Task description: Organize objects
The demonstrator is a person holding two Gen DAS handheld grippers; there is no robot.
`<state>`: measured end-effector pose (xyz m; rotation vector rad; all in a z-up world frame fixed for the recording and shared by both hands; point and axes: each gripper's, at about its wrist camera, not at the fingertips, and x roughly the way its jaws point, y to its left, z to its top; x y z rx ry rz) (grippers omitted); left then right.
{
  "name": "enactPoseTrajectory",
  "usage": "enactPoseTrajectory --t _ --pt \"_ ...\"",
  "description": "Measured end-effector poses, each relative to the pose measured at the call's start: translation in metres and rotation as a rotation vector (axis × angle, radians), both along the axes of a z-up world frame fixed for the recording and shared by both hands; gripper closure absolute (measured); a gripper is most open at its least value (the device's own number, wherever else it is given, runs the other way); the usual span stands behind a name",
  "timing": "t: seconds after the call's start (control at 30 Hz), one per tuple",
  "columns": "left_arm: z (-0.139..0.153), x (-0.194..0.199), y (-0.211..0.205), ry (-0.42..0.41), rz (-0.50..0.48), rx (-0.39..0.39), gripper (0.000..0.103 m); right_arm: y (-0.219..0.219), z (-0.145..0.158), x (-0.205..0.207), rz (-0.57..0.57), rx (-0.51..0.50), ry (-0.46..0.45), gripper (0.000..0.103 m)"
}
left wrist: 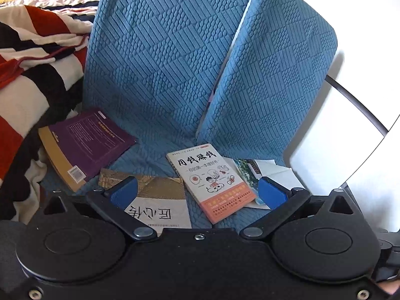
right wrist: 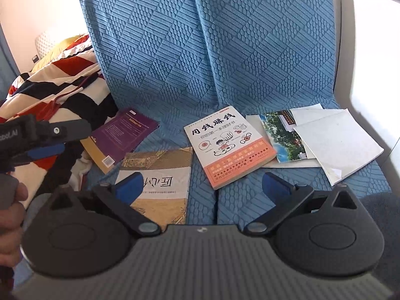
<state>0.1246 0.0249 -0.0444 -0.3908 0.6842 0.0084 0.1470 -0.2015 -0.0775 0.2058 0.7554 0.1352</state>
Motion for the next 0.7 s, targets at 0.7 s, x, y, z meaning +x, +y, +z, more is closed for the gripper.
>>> enactPoseTrajectory --t 0.7 --pt "-0.037 0.062 -0.042 0.072 0.005 0.028 0.001 -0.053 -0.039 0.032 -0.060 -0.033 -0.014 0.000"
